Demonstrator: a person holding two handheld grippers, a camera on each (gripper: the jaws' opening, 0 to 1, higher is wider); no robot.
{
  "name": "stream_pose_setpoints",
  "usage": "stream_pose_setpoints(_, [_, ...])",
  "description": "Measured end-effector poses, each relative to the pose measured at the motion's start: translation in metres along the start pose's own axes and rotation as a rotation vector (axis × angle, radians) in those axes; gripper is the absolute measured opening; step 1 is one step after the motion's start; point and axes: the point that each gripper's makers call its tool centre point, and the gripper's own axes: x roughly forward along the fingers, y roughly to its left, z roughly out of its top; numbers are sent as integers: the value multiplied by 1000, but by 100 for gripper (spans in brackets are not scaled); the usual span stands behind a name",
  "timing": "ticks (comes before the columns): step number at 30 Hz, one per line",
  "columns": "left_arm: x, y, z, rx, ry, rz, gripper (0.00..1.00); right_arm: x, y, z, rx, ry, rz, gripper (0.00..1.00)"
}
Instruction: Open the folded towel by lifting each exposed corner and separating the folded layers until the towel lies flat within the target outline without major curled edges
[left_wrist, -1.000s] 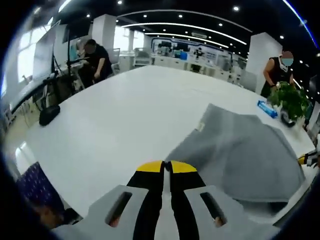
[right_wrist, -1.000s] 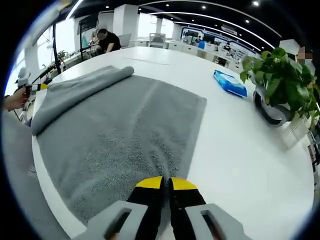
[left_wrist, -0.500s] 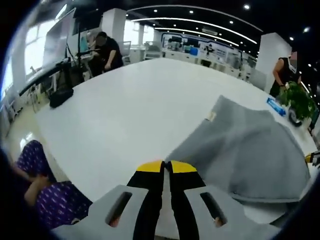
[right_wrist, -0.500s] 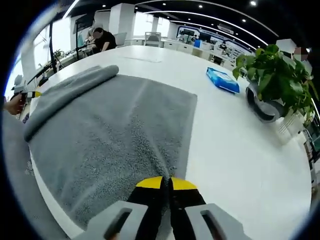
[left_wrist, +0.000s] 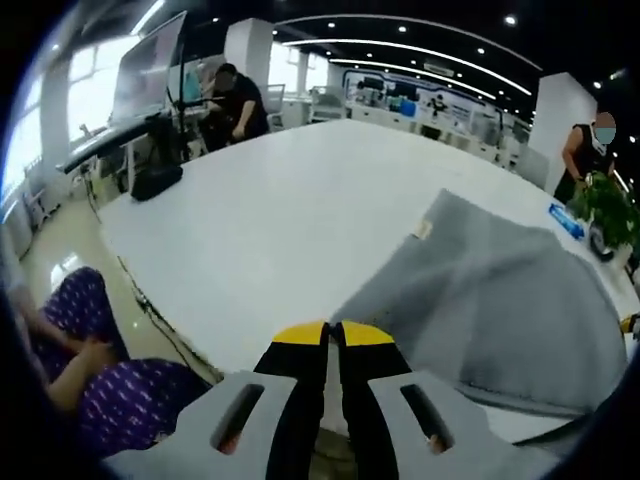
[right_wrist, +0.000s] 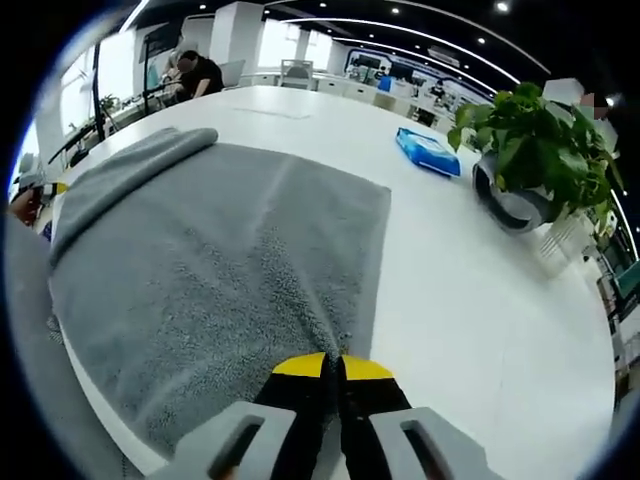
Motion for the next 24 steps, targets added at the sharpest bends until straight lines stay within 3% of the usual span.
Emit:
stream_pose_setpoints(20, [-7, 9, -6, 3, -11, 18, 0, -28, -11, -38, 54, -2, -55, 0])
stream_pose_setpoints(24, [-11, 9, -3, -17, 2, 9, 0, -33, -12, -43, 115, -6, -45, 1])
